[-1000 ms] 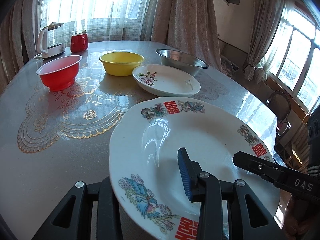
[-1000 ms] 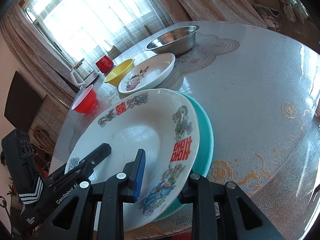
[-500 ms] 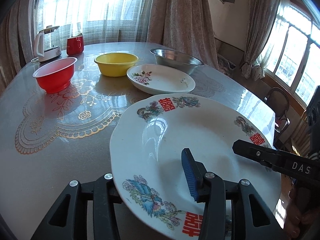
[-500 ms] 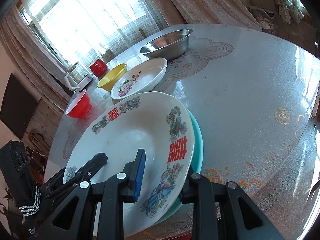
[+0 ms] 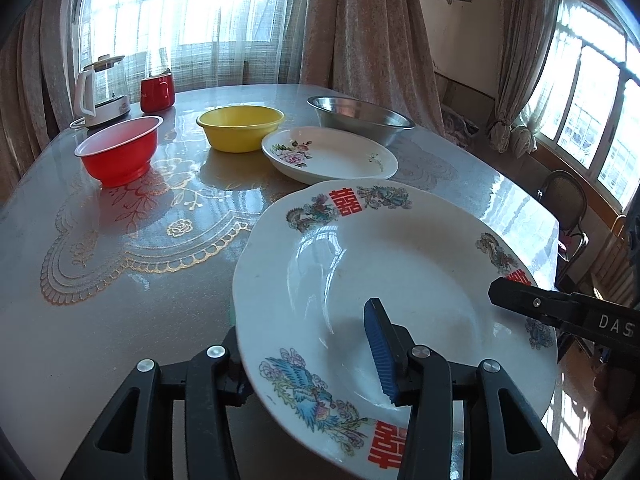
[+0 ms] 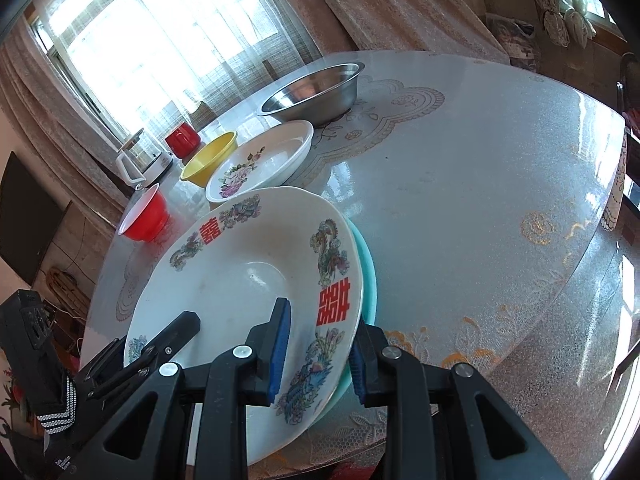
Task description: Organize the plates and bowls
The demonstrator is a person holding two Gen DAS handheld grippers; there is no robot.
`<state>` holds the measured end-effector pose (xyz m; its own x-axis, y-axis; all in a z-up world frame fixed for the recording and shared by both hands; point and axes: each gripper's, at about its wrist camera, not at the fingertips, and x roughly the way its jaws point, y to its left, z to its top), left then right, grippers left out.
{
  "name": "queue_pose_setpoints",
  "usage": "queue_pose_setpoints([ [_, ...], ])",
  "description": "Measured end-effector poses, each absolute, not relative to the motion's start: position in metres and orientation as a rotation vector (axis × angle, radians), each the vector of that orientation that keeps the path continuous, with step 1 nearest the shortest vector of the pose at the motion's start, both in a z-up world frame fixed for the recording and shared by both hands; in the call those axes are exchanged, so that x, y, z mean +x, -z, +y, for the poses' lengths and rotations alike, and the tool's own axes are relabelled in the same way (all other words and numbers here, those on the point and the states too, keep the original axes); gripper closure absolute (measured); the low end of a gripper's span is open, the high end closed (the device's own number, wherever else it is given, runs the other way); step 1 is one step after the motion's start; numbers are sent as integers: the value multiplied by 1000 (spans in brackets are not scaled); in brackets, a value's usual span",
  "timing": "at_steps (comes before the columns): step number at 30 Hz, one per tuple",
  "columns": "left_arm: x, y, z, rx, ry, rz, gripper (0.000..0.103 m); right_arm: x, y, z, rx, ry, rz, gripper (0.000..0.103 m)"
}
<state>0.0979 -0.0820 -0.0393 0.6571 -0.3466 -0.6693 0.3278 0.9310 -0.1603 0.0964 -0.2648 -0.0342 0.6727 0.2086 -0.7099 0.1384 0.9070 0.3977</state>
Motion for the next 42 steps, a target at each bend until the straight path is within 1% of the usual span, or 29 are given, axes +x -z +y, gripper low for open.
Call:
queue_pose_setpoints([
  [9, 93, 38, -76, -29, 413, 757, 53, 91, 30, -269, 456, -36, 818, 74],
  [11, 89, 37, -75, -24, 419, 740, 51, 90, 28, -270, 457, -35, 812, 74],
  [15, 79, 30, -67, -26, 411, 679, 25, 89, 28, -271, 460, -37, 808, 73],
  [23, 80, 30, -33, -160, 362, 683, 24, 87, 26, -270, 468, -50, 806, 70],
  [26, 80, 33, -27, -164, 322, 711, 22, 86, 26, -271, 470, -50, 803, 69],
  [28, 82, 35, -26, -143, 319, 759, 18, 85, 24, -272, 469, -45, 797, 69],
  [31, 81, 30, -21, -139, 317, 773, 17, 82, 20, -273, 467, -32, 765, 69],
  [35, 82, 10, -10, -184, 320, 724, 17, 77, 9, -276, 454, -3, 694, 68],
  [36, 84, 5, -9, -183, 313, 710, 16, 78, 5, -276, 448, -9, 680, 67],
  [38, 93, -5, -8, -182, 292, 684, 15, 85, 0, -274, 412, -25, 680, 65],
  [42, 121, -16, -12, -169, 276, 641, 15, 103, -6, -275, 368, -37, 700, 65],
])
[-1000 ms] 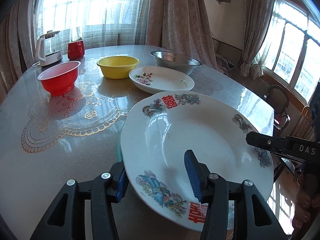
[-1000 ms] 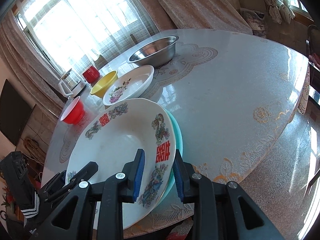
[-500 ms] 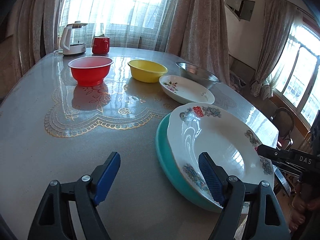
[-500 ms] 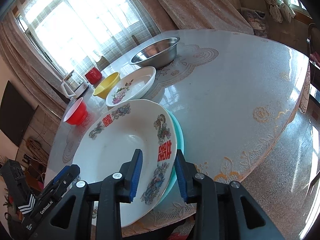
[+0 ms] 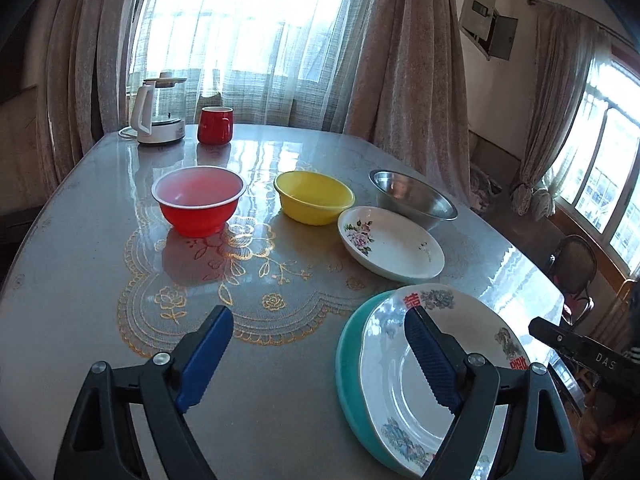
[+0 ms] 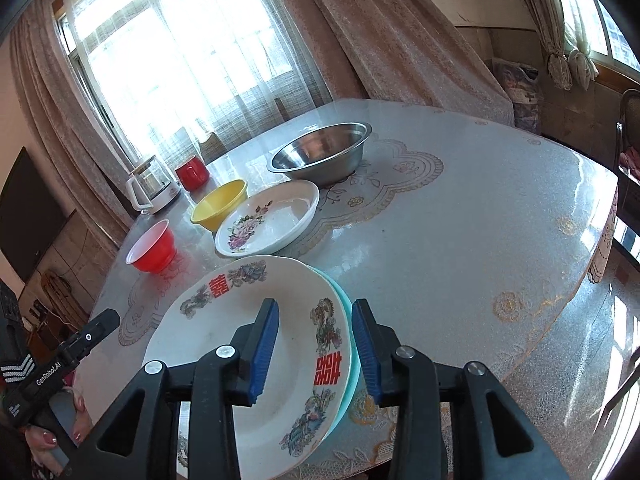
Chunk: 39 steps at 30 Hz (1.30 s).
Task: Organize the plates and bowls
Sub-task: 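Move the right gripper to the rim of the small floral white plate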
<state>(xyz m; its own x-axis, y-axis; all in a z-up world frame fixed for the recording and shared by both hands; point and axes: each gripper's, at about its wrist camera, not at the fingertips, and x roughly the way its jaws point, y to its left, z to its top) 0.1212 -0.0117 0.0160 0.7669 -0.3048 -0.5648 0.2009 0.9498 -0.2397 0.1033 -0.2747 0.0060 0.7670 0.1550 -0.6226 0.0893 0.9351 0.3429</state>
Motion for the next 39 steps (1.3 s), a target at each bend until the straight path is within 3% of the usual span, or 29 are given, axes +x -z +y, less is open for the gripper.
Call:
queue_pose_setpoints([
  [13, 249, -1, -34, -308, 325, 817, 14, 151, -17, -292, 284, 22, 781, 65],
  [20, 277, 6, -55, -162, 412, 827, 16, 185, -23, -293, 269, -5, 847, 65],
  [25, 287, 16, -58, -155, 453, 846, 29, 225, -14, -292, 307, -32, 945, 65],
  [29, 296, 24, -51, -215, 458, 879, 31, 255, -2, -288, 309, -25, 997, 65],
  [36, 309, 39, -49, -304, 502, 959, 52, 298, 17, -288, 358, -33, 1065, 65],
  [39, 309, 39, -54, -301, 510, 960, 53, 310, 21, -293, 394, -42, 1076, 67],
])
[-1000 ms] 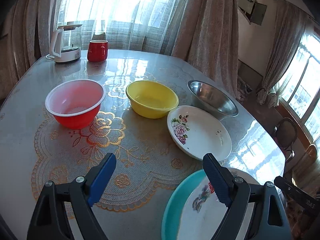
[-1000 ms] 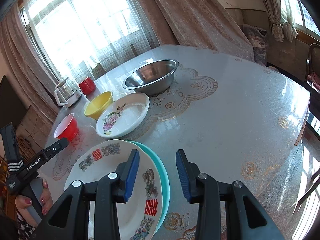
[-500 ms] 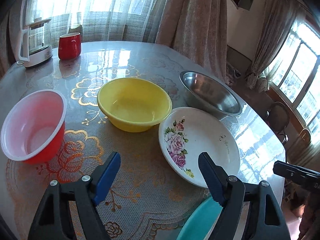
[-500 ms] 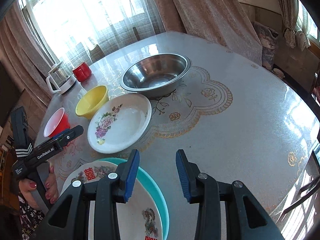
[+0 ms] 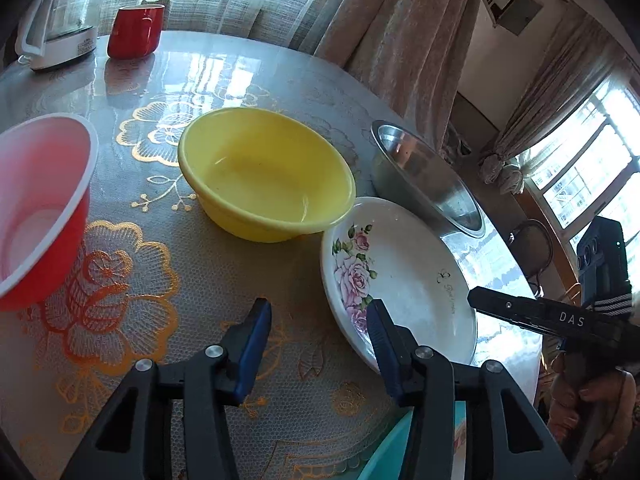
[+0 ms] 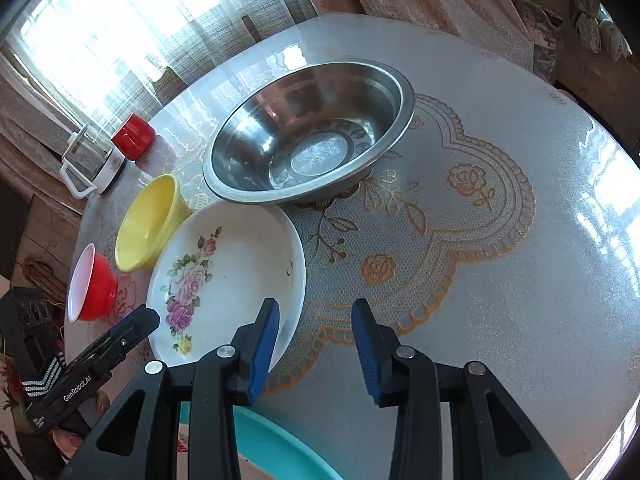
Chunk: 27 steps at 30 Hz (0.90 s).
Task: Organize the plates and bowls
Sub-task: 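Move the right gripper to the rim of the small floral white plate, then close the right gripper on the floral plate rim and lift it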
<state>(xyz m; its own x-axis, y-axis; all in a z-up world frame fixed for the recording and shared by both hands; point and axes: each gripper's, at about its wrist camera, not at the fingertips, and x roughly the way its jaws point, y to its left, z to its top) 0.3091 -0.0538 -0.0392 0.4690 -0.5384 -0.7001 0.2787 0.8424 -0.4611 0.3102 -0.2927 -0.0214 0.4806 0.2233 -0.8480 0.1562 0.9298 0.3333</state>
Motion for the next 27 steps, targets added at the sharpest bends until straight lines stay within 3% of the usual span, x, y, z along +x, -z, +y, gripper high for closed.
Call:
queue_pose_setpoints([
  [11, 315, 39, -68, -272, 530, 958, 61, 332, 37, -286, 424, -73, 1132, 85],
  [19, 313, 39, -74, -234, 535, 950, 82, 335, 41, -281, 482, -78, 1141, 92],
  [21, 310, 38, -79, -199, 519, 935, 82, 332, 44, -285, 551, -103, 1152, 92],
  [27, 313, 41, -77, -228, 533, 958, 78, 328, 39, -268, 407, -107, 1130, 90],
])
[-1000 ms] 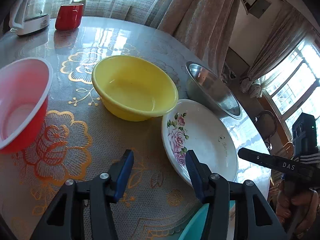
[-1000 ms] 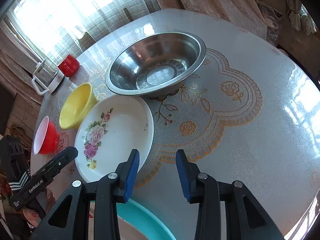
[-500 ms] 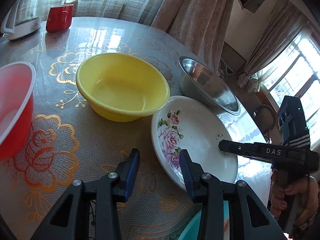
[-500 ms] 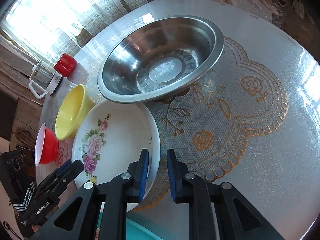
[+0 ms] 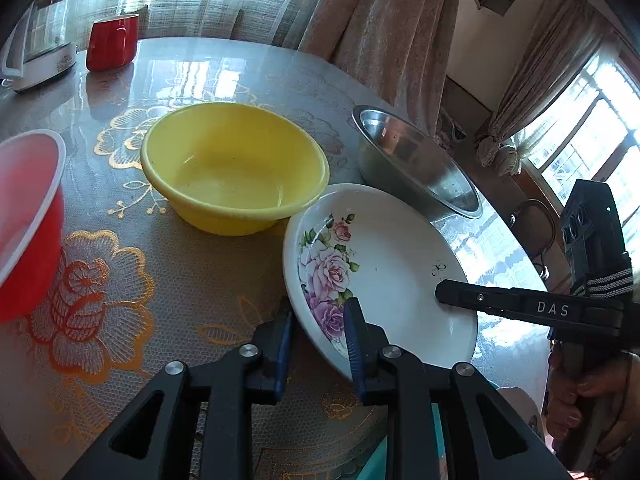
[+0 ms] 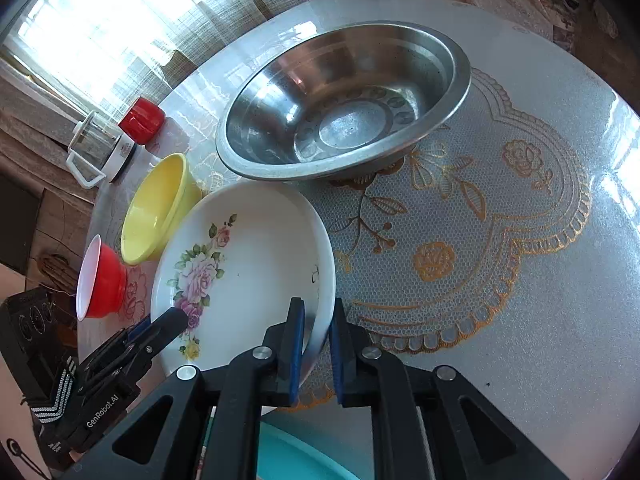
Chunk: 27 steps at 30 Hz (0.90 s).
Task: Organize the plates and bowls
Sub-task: 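Close the right gripper on the floral plate rim and lift it, then carry the floral plate onto the white plate stack and lower it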
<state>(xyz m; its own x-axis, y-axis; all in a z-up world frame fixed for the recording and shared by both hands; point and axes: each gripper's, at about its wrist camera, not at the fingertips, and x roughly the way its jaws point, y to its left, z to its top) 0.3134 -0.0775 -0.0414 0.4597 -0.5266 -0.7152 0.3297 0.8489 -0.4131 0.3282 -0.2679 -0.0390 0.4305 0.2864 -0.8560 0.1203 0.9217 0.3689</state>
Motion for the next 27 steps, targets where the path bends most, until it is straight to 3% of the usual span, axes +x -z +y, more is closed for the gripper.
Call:
queue_pose_setpoints([
  [5, 306, 38, -85, -110, 481, 910, 78, 329, 39, -262, 417, -104, 1131, 90],
  [27, 295, 11, -63, -235, 617, 791, 79, 281, 21, -280, 565, -137, 1054, 90],
])
